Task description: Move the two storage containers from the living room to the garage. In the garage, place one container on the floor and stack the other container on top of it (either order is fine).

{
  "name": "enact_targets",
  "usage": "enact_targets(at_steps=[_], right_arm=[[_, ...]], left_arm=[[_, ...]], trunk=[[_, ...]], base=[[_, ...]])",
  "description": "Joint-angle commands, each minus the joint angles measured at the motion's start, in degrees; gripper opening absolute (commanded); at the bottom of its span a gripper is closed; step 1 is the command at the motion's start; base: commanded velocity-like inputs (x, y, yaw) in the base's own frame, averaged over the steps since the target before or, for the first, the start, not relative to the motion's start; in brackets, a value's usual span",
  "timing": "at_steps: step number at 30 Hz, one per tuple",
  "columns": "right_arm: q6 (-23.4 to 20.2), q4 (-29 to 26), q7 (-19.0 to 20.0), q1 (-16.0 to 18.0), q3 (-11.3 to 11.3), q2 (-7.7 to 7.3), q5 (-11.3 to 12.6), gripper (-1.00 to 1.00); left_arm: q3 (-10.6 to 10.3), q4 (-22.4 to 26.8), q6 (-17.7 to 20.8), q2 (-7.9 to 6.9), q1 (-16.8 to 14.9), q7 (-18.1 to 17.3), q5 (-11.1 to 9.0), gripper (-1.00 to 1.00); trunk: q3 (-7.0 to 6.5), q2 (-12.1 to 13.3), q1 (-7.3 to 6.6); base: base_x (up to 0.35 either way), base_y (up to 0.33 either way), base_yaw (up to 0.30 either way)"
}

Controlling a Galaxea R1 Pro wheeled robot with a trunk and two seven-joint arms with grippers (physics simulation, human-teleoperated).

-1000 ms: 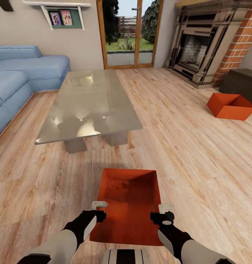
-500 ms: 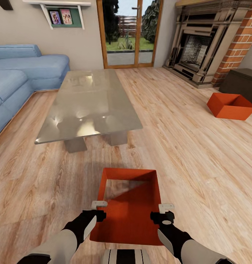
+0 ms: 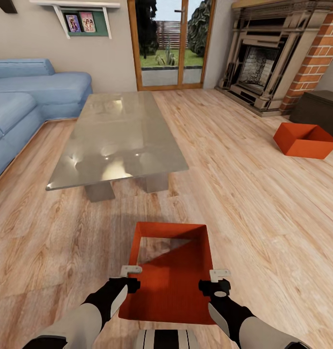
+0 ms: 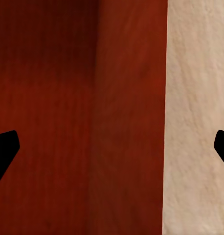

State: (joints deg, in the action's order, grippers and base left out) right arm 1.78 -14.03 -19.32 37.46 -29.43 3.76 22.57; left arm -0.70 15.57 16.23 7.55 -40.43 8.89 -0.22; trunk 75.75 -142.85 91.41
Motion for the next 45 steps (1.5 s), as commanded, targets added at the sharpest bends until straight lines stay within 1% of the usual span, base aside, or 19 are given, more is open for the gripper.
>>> enact_targets(at_steps=[1,9,10,11,12,17,39,45], right_arm=[[0.07,0.67,1.48,-0.01,-0.63,-0.07,0.82,1.0],[0.15,1.21,1.4,-0.01,-0.63,-0.33,0.98,1.0],[0.15,1.24,1.39,-0.01,-0.63,-0.33,0.98,1.0],[0.16,1.29,1.39,-0.01,-0.63,-0.32,1.01,1.0],[0.16,1.32,1.39,-0.01,-0.63,-0.29,1.03,-1.0],[0.16,1.37,1.39,-0.01,-0.63,-0.31,1.14,-1.0],[0.16,1.39,1.39,-0.01,-0.63,-0.33,1.13,-1.0],[0.16,1.37,1.39,-0.01,-0.63,-0.33,1.08,-1.0]], left_arm=[[-0.09,0.1,0.32,0.01,0.0,0.19,-0.04,1.0],[-0.09,-0.06,0.28,0.01,0.0,0.08,-0.02,1.0],[-0.09,-0.08,0.29,0.01,0.0,0.08,-0.03,-1.0],[-0.09,-0.1,0.29,0.01,0.0,0.08,-0.01,-1.0],[-0.09,-0.14,0.27,0.04,0.0,0.08,0.03,-1.0],[-0.09,-0.14,0.82,0.02,0.0,0.0,-0.04,-1.0],[-0.09,0.01,0.38,0.1,0.0,0.08,-0.03,-1.0],[-0.09,-0.01,0.82,0.02,-0.02,-0.01,-0.04,-1.0]], trunk=[[0.04,0.02,0.04],[0.04,0.02,0.04],[0.04,0.02,0.04],[0.04,0.02,0.04],[0.04,0.02,0.04],[0.04,0.02,0.04],[0.04,0.02,0.04],[-1.03,2.42,-1.27]], base=[[0.0,0.0,0.0],[0.0,0.0,0.0],[0.0,0.0,0.0],[0.0,0.0,0.0],[0.0,0.0,0.0],[0.0,0.0,0.0],[0.0,0.0,0.0],[0.0,0.0,0.0]])
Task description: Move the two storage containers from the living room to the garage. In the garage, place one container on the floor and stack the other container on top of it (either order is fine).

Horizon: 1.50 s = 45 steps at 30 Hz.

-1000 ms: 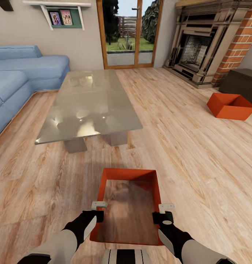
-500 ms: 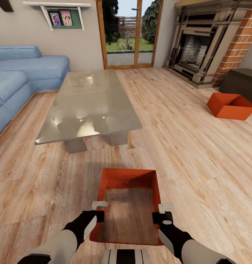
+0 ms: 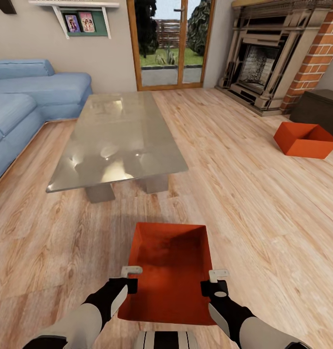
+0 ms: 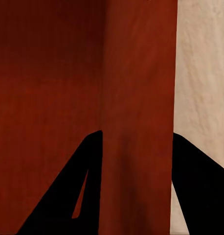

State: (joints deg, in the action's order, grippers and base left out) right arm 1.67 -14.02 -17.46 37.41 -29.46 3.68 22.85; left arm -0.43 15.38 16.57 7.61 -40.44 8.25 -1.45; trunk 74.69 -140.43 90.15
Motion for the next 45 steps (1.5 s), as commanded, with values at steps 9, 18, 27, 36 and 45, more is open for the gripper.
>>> enact_targets(at_steps=[9,18,27,36,45], right_arm=[[0.27,1.37,-0.47,0.03,-0.6,-0.25,0.8,-1.0],[0.31,1.37,-0.47,0.03,-0.6,-0.25,0.73,-1.0],[0.27,1.37,-0.41,0.03,-0.6,-0.25,0.71,-1.0],[0.28,1.37,-0.46,0.03,-0.6,-0.25,0.71,-1.0],[0.33,1.37,-0.47,0.03,-0.6,-0.25,0.7,-1.0]], left_arm=[[-0.36,0.18,0.5,-0.05,0.01,0.63,1.19,-1.0],[-0.36,0.18,0.55,-0.04,0.01,0.63,1.19,-1.0],[-0.36,0.17,0.57,-0.04,0.01,0.63,1.19,-1.0],[-0.36,0.1,0.57,0.01,0.01,0.63,1.19,-1.0],[-0.36,0.09,0.57,0.04,0.01,0.63,1.19,-1.0]], trunk=[[-1.58,3.61,-1.99],[-3.2,7.22,-3.97],[-4.82,10.83,-5.95],[-6.43,14.44,-7.92],[-8.05,18.05,-9.9]], base=[[0.0,0.0,0.0],[0.0,0.0,0.0],[0.0,0.0,0.0],[0.0,0.0,0.0],[0.0,0.0,0.0]])
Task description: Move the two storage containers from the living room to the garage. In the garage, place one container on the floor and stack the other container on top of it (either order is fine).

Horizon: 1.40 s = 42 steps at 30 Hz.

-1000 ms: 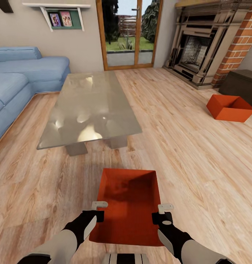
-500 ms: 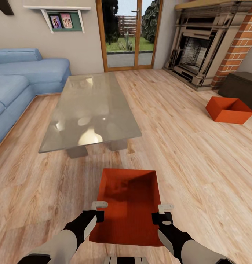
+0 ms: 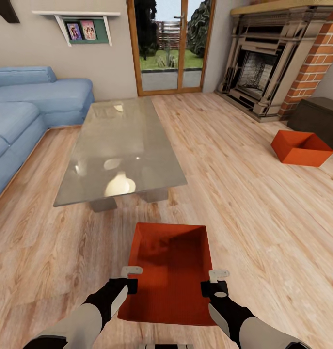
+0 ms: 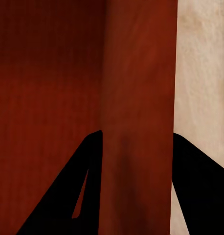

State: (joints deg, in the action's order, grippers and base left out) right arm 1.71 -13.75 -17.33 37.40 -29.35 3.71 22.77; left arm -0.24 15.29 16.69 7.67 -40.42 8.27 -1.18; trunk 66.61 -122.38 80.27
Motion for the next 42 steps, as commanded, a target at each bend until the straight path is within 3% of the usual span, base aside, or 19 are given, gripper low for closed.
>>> enact_targets(at_steps=[1,42], right_arm=[[0.31,1.09,-0.6,0.04,-0.71,-0.29,0.77,-1.0],[0.14,1.09,-0.43,0.04,-0.72,-0.29,0.61,-1.0]], left_arm=[[-0.55,0.18,0.45,-0.03,-0.01,0.61,0.91,-1.0],[-0.47,0.18,0.45,-0.03,-0.01,0.61,0.91,-1.0]], trunk=[[-0.15,0.4,-0.23],[-7.51,16.84,-9.24]], base=[[0.0,0.0,0.0],[0.0,0.0,0.0]])
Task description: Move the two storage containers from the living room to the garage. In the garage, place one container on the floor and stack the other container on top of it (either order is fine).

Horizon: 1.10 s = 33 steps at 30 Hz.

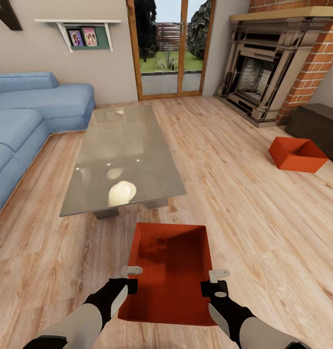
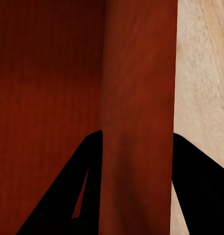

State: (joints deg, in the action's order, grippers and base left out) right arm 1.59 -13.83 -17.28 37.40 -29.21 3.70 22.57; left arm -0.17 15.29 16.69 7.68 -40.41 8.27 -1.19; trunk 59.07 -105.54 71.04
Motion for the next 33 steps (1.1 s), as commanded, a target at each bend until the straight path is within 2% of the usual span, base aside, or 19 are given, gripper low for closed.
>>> enact_targets(at_steps=[1,33], right_arm=[[0.26,1.18,-0.48,0.04,-0.85,-0.27,0.81,-1.0],[0.34,1.18,0.05,0.12,-0.85,-0.33,0.73,-1.0]], left_arm=[[-0.54,0.18,0.45,-0.03,-0.02,0.6,0.93,-1.0],[-0.62,0.18,0.45,-0.03,-0.04,0.6,0.93,-1.0]], trunk=[[-0.15,0.4,-0.23],[-5.9,13.23,-7.26]], base=[[0.0,0.0,0.0],[0.0,0.0,0.0]])
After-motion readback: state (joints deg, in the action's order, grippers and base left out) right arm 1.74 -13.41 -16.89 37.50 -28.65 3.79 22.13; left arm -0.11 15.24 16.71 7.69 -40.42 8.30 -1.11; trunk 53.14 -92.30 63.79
